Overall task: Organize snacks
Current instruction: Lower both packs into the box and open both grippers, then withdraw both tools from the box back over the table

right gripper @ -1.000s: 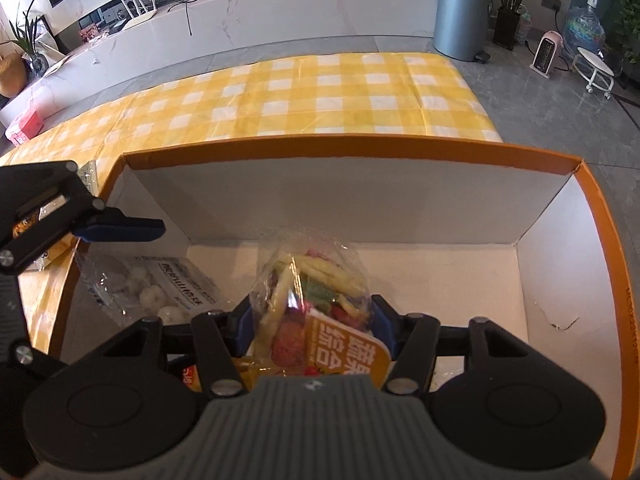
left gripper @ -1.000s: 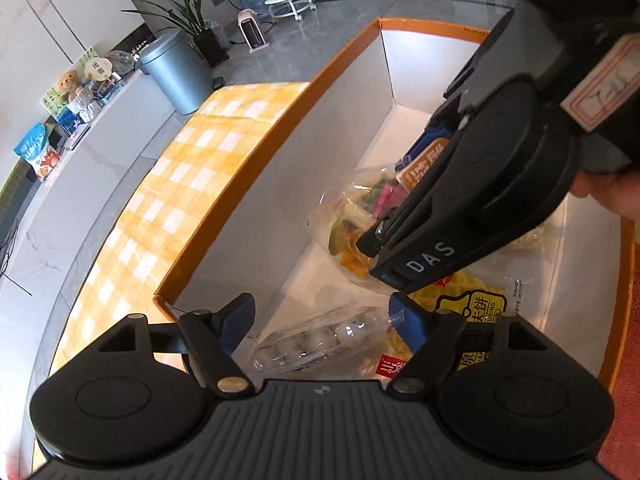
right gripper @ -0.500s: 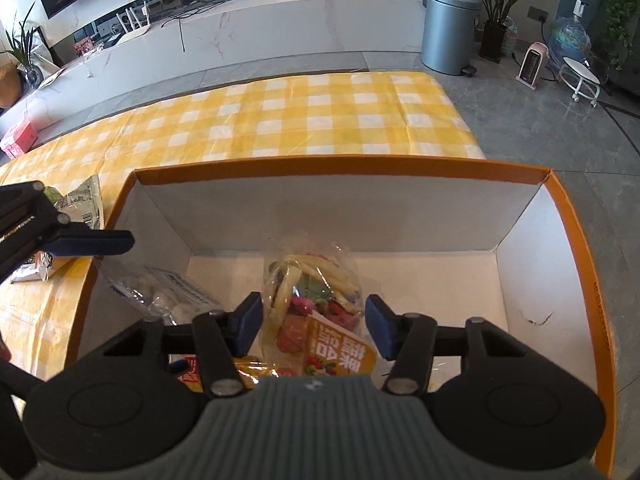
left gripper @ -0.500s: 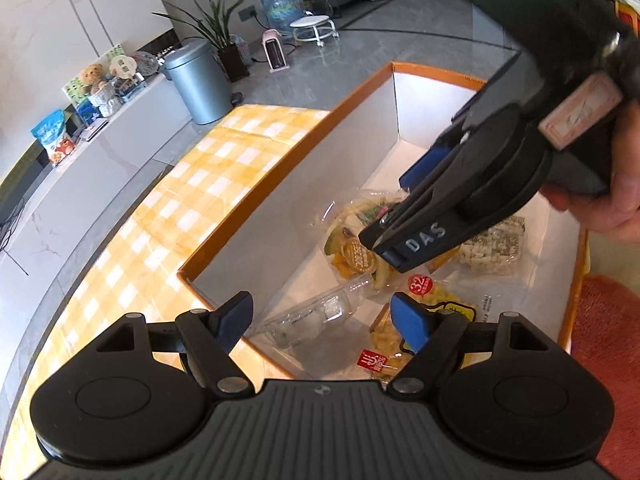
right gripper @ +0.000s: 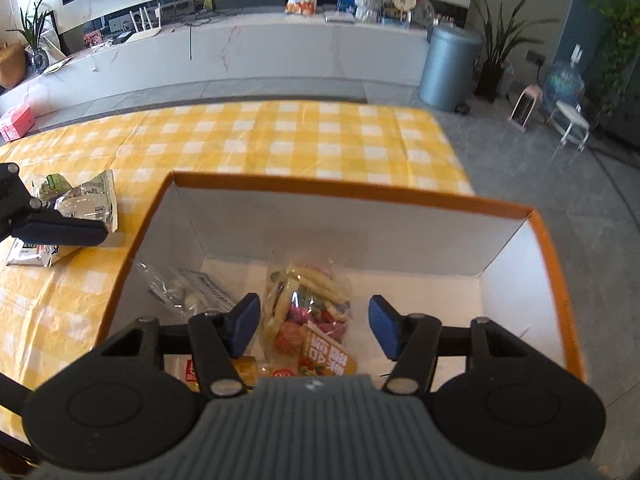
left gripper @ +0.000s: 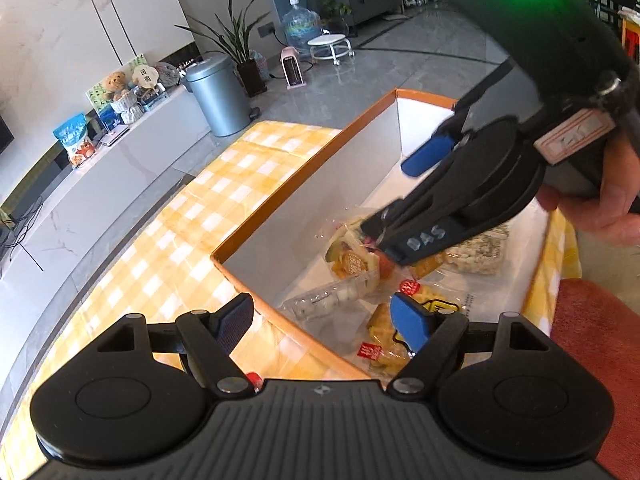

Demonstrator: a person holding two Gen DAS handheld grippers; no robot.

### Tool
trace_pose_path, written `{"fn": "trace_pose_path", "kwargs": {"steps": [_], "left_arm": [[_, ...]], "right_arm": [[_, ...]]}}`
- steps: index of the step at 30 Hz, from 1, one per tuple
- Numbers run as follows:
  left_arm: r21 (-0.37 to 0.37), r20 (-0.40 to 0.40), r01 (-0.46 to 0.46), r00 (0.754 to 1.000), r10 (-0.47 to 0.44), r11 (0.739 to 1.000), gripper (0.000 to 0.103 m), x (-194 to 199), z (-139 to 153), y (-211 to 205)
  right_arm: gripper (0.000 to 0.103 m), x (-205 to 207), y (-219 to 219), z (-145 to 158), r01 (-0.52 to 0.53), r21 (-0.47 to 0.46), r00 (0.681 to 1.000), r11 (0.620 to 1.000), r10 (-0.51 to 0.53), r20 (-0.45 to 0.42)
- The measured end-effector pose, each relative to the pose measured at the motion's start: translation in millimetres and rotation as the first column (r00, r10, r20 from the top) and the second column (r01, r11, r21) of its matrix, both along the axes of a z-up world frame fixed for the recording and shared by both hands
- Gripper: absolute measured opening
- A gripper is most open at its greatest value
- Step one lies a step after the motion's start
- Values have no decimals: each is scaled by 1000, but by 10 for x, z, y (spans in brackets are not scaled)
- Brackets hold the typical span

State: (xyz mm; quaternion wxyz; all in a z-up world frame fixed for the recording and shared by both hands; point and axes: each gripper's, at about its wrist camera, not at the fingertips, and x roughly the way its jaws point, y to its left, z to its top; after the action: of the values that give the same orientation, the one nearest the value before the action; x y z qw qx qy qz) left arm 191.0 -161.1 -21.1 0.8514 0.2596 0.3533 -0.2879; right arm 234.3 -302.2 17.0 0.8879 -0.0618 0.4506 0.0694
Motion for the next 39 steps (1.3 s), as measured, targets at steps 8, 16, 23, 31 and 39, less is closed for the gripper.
{"fn": "trace_pose_path", "kwargs": {"steps": [8,16,23,31,39], "left_arm": [[-121,38,-79,996,84,990,92,-364,206,349],[-326,64,-231,962,265,917,92,-757,283,903],[-407,38,-355,914,404,841,90,-1034,143,1375],[-457,-44,-439,880,473,774,80,-1263,-176,1752],[-428,-117,-458,883,454,779,67,-1286,-493,1700]], "right_arm": [[59,-586,205,362,-43,-82,977,996,59,207],[59,-1241,621,451,-75,-99,907,992,109,406],[58,-1693,895,364,-47,-18,877,999,50,479],[49,-2188,1215,7,-51,29,867,998,30,497],[33,-2208,1422,-424,-69,48,931,997,47,362]]}}
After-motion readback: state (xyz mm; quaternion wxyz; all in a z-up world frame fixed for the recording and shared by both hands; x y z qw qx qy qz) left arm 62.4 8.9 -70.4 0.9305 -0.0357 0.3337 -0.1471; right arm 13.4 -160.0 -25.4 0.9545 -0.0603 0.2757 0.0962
